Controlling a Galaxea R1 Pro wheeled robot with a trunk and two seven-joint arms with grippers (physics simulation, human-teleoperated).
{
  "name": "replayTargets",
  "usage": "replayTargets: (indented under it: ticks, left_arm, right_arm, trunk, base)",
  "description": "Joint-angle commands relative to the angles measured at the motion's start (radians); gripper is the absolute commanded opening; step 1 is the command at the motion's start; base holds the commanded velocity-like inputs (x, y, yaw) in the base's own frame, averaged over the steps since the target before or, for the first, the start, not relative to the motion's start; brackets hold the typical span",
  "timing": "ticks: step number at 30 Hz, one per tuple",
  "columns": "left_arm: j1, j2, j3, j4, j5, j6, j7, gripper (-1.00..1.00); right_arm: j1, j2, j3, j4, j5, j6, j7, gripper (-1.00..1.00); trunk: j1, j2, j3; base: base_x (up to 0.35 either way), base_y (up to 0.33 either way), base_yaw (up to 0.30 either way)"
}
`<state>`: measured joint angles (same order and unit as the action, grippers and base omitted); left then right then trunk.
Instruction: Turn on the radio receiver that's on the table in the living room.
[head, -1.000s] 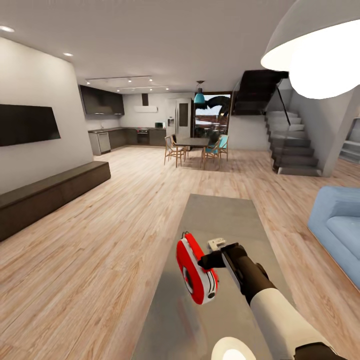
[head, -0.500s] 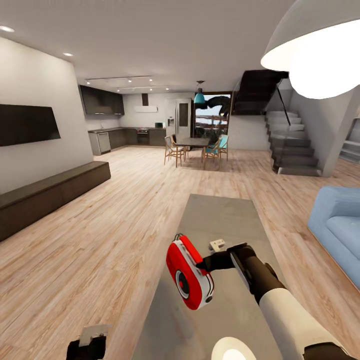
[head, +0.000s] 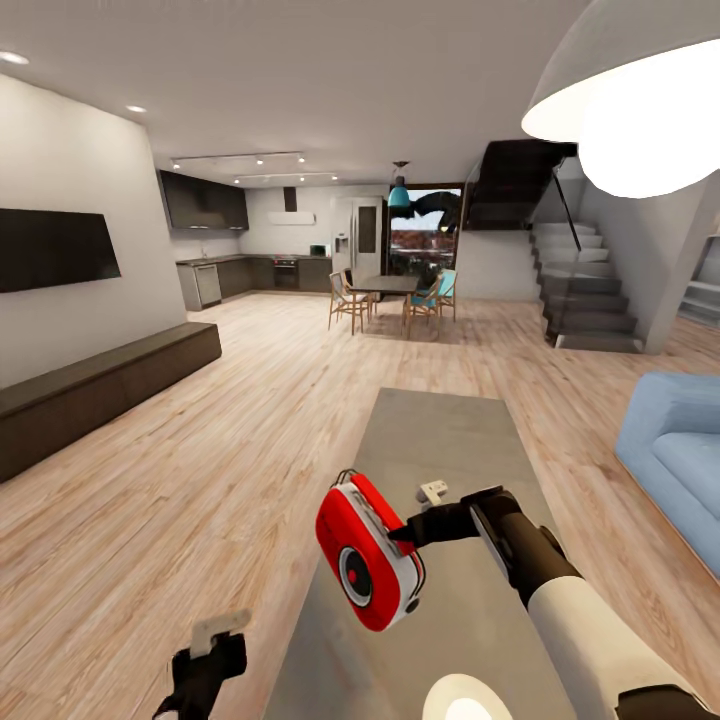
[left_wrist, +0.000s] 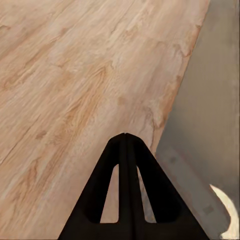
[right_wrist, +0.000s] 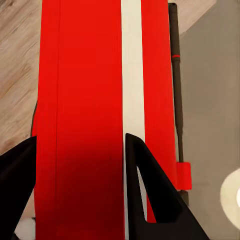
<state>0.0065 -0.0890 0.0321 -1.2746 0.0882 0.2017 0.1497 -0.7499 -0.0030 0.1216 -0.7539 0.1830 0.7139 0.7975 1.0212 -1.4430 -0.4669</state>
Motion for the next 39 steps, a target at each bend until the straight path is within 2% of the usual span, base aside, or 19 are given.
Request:
replayTargets:
  ticks: [1,3,6,8,10,13,17,20,26,30,36,38,39]
  left_arm:
    - [-0.033,-0.026,-0.009,0.0,-0.023,0.063,-0.002,-1.0]
    - [-0.075,-0.053,-0.04,0.003,-0.043,0.139,-0.007,-1.0]
    - [-0.114,-0.085,-0.118,0.003,-0.056,0.204,-0.014,-1.0]
    - [-0.124,-0.085,-0.179,0.005,-0.061,0.219,-0.016,-1.0]
    - [-0.128,-0.085,-0.226,0.006,-0.064,0.225,-0.017,-1.0]
    - [-0.13,-0.085,-0.254,0.001,-0.064,0.228,-0.019,-1.0]
    - [-0.131,-0.085,-0.271,0.002,-0.063,0.229,-0.02,-1.0]
    - [-0.131,-0.085,-0.292,0.006,-0.064,0.229,-0.02,-1.0]
    - [-0.131,-0.085,-0.301,0.012,-0.064,0.228,-0.021,-1.0]
    - [-0.131,-0.085,-0.303,0.011,-0.065,0.228,-0.061,-1.0]
    - [-0.131,-0.085,-0.305,0.011,-0.066,0.229,-0.084,-1.0]
    - [-0.131,-0.085,-0.303,0.011,-0.067,0.228,-0.083,-1.0]
    - [-0.131,-0.085,-0.297,0.011,-0.073,0.228,-0.079,-1.0]
  right_arm:
    - [0.0,0.0,0.0,0.0,-0.011,0.001,0.002,-1.0]
    - [0.0,0.0,0.0,0.0,-0.013,0.001,0.005,-1.0]
    - [0.0,0.0,0.0,0.0,-0.012,0.001,0.057,-1.0]
    - [0.0,-0.002,0.0,0.0,-0.008,0.001,0.124,-1.0]
    - [0.0,-0.006,0.0,0.0,-0.006,0.001,0.173,-1.0]
    - [0.0,-0.012,0.0,0.001,-0.006,0.0,0.205,-1.0]
    - [0.0,-0.015,0.002,0.001,-0.009,-0.029,0.222,-1.0]
    - [0.0,-0.015,0.004,0.002,-0.009,-0.056,0.264,-1.0]
    - [0.0,-0.015,0.005,0.005,-0.008,-0.066,0.289,-1.0]
    - [0.0,-0.015,0.009,0.005,-0.006,-0.066,0.289,-1.0]
    - [0.0,-0.015,0.01,0.005,0.0,-0.067,0.285,-1.0]
    - [0.0,-0.015,0.01,0.005,0.006,-0.067,0.271,-1.0]
    - [0.0,-0.015,0.005,0.005,0.036,-0.067,0.217,-1.0]
  trunk:
    - [0.0,0.0,0.0]
    - [0.0,0.0,0.0]
    - [0.0,0.0,0.0]
    - [0.0,0.0,0.0]
    - [0.0,0.0,0.0]
    - [0.0,0.0,0.0]
    - [0.0,0.0,0.0]
    - [0.0,0.0,0.0]
    - [0.0,0.0,0.0]
    - [0.0,0.0,0.0]
    - [0.0,0.0,0.0]
    - [0.0,0.0,0.0]
    - [0.0,0.0,0.0]
  base:
    - [0.0,0.0,0.0]
    - [0.0,0.0,0.0]
    - [0.0,0.0,0.0]
    - [0.0,0.0,0.0]
    - [0.0,0.0,0.0]
    - [0.0,0.0,0.0]
    - [0.0,0.0,0.0]
    - [0.0,0.0,0.0]
    - [0.0,0.0,0.0]
    - [0.0,0.0,0.0]
    - [0.0,0.0,0.0]
    - [0.0,0.0,0.0]
    - [0.0,0.0,0.0]
